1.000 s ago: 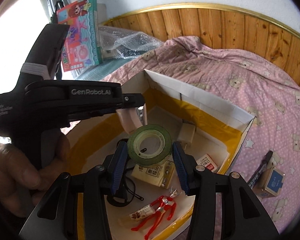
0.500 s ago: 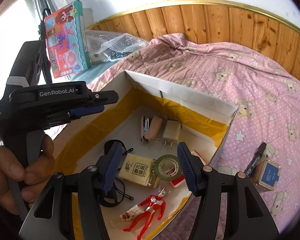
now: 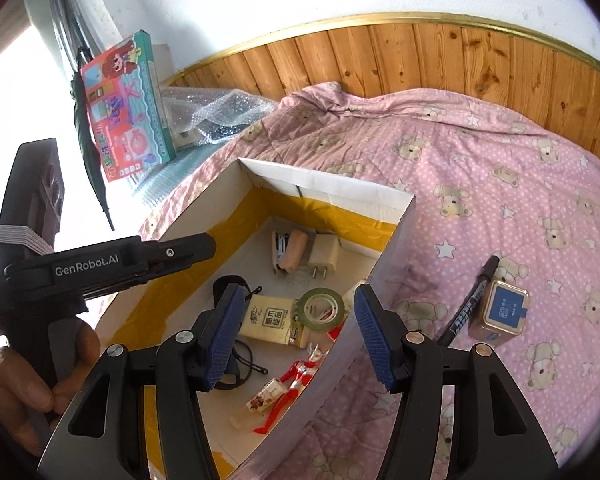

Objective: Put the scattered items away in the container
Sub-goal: 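Withdraw both tools toward the black marker and tan square tin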

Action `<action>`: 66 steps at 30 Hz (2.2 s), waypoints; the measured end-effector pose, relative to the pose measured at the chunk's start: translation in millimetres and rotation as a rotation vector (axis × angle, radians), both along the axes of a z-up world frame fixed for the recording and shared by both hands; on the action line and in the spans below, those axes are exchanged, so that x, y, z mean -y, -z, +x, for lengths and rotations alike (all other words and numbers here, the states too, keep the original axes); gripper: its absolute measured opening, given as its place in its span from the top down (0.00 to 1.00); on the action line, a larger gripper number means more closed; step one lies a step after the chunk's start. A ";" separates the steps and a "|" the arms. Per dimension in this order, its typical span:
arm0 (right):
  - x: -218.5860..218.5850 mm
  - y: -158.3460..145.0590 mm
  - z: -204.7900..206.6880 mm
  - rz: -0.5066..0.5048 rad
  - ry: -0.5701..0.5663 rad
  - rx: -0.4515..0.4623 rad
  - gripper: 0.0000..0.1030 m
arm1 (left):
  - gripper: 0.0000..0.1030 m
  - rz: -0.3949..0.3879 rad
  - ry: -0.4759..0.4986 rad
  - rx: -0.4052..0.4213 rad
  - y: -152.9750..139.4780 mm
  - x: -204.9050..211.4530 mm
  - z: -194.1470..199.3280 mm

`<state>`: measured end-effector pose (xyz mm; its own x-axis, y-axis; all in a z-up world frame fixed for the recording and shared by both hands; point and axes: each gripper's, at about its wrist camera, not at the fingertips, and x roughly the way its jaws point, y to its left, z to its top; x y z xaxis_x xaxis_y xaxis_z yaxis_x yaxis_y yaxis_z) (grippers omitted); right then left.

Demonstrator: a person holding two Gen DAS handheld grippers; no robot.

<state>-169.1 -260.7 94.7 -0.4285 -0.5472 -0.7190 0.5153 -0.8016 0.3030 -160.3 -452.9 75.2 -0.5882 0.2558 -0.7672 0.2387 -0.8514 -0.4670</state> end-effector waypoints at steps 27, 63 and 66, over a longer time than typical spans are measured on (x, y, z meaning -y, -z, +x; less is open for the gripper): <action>-58.2 -32.5 87.8 -0.117 -0.027 -0.036 0.41 | 0.55 -0.106 0.076 -0.052 -47.6 -80.8 83.4; -170.2 18.8 80.1 -0.204 0.126 0.089 0.41 | 0.53 -0.211 0.264 0.018 -23.1 -202.4 72.9; -176.9 25.1 73.0 -0.199 0.148 0.102 0.41 | 0.53 -0.218 0.286 0.026 -17.1 -210.3 63.3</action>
